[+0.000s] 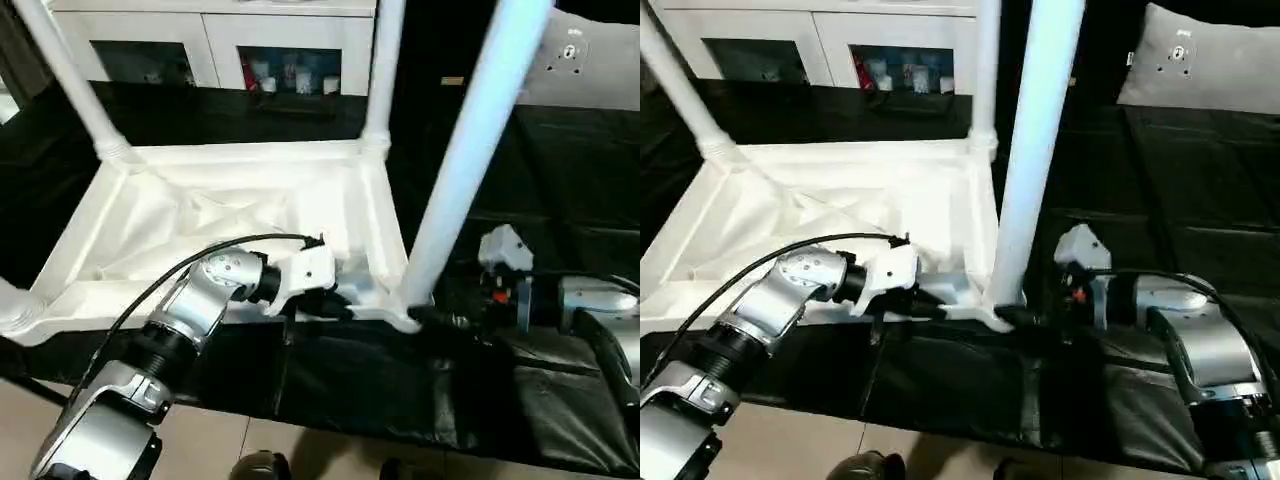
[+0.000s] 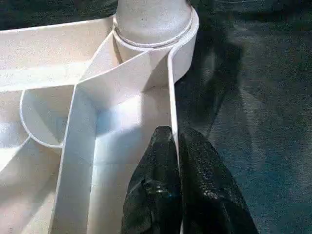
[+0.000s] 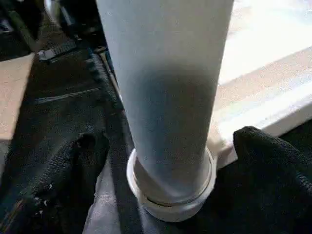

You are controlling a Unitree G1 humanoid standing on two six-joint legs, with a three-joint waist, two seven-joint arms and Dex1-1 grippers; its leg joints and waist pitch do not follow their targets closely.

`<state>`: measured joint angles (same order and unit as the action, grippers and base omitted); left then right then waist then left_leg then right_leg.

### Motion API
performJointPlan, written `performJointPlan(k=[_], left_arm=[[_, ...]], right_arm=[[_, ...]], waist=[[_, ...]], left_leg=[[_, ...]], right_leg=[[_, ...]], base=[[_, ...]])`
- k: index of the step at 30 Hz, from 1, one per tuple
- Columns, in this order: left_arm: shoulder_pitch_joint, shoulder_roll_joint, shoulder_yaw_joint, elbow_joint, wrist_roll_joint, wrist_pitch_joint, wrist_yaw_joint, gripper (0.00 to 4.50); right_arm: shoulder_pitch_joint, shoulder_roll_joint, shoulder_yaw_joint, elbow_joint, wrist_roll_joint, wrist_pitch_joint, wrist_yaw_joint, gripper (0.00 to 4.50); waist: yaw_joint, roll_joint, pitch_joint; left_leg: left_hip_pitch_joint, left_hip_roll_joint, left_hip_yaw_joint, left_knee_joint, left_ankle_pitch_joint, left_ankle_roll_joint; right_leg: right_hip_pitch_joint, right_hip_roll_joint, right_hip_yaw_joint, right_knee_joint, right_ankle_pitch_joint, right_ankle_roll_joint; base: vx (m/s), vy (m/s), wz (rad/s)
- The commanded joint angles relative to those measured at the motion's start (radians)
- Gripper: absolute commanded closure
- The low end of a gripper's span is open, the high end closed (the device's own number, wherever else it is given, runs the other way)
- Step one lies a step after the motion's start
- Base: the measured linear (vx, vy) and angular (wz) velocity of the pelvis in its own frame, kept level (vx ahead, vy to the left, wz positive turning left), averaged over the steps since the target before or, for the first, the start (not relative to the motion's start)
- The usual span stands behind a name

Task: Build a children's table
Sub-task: Rotate leg to tighten

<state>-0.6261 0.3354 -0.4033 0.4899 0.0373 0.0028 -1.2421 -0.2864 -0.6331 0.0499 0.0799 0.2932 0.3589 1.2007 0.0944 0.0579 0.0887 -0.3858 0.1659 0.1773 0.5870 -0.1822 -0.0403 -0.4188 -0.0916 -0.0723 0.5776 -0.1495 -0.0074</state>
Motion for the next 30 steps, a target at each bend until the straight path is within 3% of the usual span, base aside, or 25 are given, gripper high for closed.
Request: performJointPlan(k=[1, 22, 30], left_arm=[[0.002, 0.002, -0.025, -0.006, -0.005, -0.022, -0.041, 4.5], [0.019, -0.003, -0.025, -0.019, -0.013, -0.026, -0.05, 4.5], [0.027, -0.036, 0.008, -0.029, -0.03, 0.026, 0.019, 4.5]], right_arm=[[-0.006, -0.001, 0.004, 0.002, 0.025, -0.012, 0.013, 0.29], [0.002, 0.028, 0.024, 0.009, 0.048, 0.023, 0.02, 2.0], [0.015, 0.082, 0.028, -0.019, 0.044, 0.077, -0.075, 2.52]], waist=[[-0.001, -0.028, -0.072], [0.003, -0.029, -0.081], [0.002, -0.026, -0.078]], left_leg=[[0.013, 0.064, -0.016, -0.065, -0.166, 0.126], [0.012, 0.062, -0.014, -0.057, -0.123, 0.137], [0.012, 0.061, -0.015, -0.06, -0.151, 0.119]], right_leg=[[0.057, -0.067, 0.045, -0.062, -0.29, -0.239], [0.06, -0.063, 0.042, -0.053, -0.237, -0.25], [0.06, -0.063, 0.042, -0.056, -0.266, -0.243]], base=[[0.0, 0.0, 0.0], [0.0, 0.0, 0.0], [0.0, 0.0, 0.0]])
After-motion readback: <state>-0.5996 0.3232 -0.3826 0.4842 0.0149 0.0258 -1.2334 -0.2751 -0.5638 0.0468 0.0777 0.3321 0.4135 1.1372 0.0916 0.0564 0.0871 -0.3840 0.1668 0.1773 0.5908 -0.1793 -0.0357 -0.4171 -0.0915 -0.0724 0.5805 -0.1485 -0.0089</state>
